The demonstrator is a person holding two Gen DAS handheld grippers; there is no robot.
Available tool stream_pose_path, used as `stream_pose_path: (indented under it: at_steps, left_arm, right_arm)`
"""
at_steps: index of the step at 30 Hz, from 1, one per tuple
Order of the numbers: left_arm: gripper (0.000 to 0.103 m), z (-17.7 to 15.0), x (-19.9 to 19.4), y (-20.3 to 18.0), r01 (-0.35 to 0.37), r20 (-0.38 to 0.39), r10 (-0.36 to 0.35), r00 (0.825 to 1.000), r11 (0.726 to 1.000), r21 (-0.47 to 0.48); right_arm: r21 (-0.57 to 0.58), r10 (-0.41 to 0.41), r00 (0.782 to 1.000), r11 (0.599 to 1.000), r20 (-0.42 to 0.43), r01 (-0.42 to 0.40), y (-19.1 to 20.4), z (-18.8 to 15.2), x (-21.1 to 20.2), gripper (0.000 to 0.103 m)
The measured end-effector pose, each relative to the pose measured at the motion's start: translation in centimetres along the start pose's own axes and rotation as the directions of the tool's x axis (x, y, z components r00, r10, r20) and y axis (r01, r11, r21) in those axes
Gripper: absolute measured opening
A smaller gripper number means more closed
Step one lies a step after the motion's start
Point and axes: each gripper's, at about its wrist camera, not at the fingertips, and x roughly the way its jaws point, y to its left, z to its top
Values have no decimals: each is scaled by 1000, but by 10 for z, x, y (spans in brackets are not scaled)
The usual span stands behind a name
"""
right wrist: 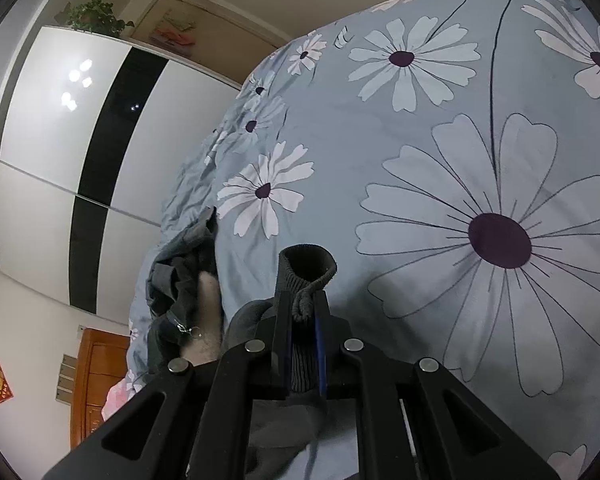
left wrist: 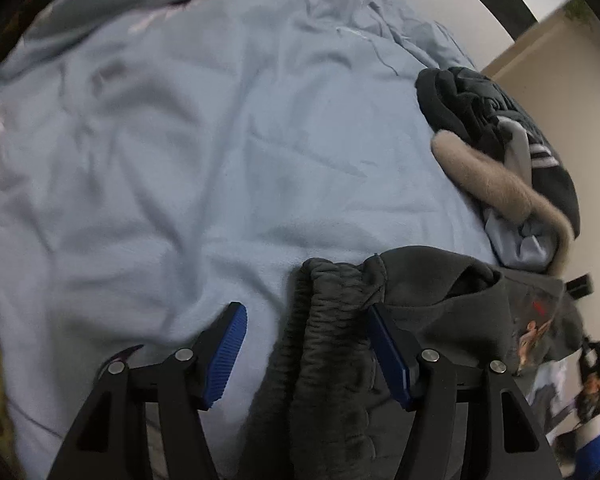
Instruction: Fold clothes
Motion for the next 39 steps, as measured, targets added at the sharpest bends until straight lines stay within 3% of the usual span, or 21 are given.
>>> stream_pose_path:
  at_steps: [4, 6, 9, 10, 13, 16, 19, 24, 25, 26, 28, 31, 34, 39]
  left_arm:
    - [60, -4, 2, 3, 54, -27, -55, 998, 998, -24]
    - [49, -5, 2, -1, 65, -28, -65, 998, 998, -17]
    - [24, -8, -7, -12, -2, 13, 2, 1000, 1000, 25]
    - [18, -10, -15, -12, 11, 43, -11, 999, 1000, 11]
    - [14, -17, -46, -13, 66, 151, -64, 987, 998, -10]
    - [13, -25, -73, -23, 67, 213, -71, 974, 997, 28]
    - [12, -27, -105, -36, 78, 291, -92, 952, 995, 60]
    - [12, -30, -162, -44, 99, 435, -128, 892, 991, 89]
    - [12, -28, -167, -40, 99, 452, -125, 883, 992, 80]
    - [12, -26, -172, -36, 99, 469, -122, 875, 992, 72]
    - [12, -20, -166, -27, 92, 463, -99, 881, 995, 38]
    - [12, -8, -130, -17, 38, 389, -35, 921, 999, 0]
    - [12, 4, -96, -8, -1, 331, 13, 944, 999, -36]
    - [12, 19, -66, 2, -42, 278, 60, 959, 997, -70]
  right_arm:
    - [18, -3, 1000, 1000, -7, 3, -4, -3, 1, 9]
    - [21, 1, 1000, 1000, -8, -1, -4, -4, 1, 9]
    - [15, -7, 1000, 1000, -4, 7, 0, -6, -3, 9]
    - [8, -9, 1000, 1000, 0, 9, 2, -7, -5, 9]
    - [-22, 21, 1000, 1000, 16, -21, 12, -6, -14, 9]
    - [-64, 70, 997, 996, 21, -69, 30, -3, -24, 9]
    - [-143, 137, 990, 981, 19, -133, 59, 1, -37, 9]
    - [-249, 312, 947, 925, 68, -287, 100, 14, -62, 9]
    - [-258, 321, 944, 921, 81, -291, 102, 17, -63, 9]
    - [-249, 293, 953, 931, 80, -266, 95, 19, -55, 9]
    - [-208, 205, 977, 960, 58, -189, 74, 23, -29, 9]
    - [-154, 64, 998, 986, 3, -62, 46, 22, 13, 9]
    - [-107, -16, 999, 994, -48, 11, 23, 14, 50, 9]
    - [-65, -75, 996, 995, -43, 72, 3, 13, 70, 9]
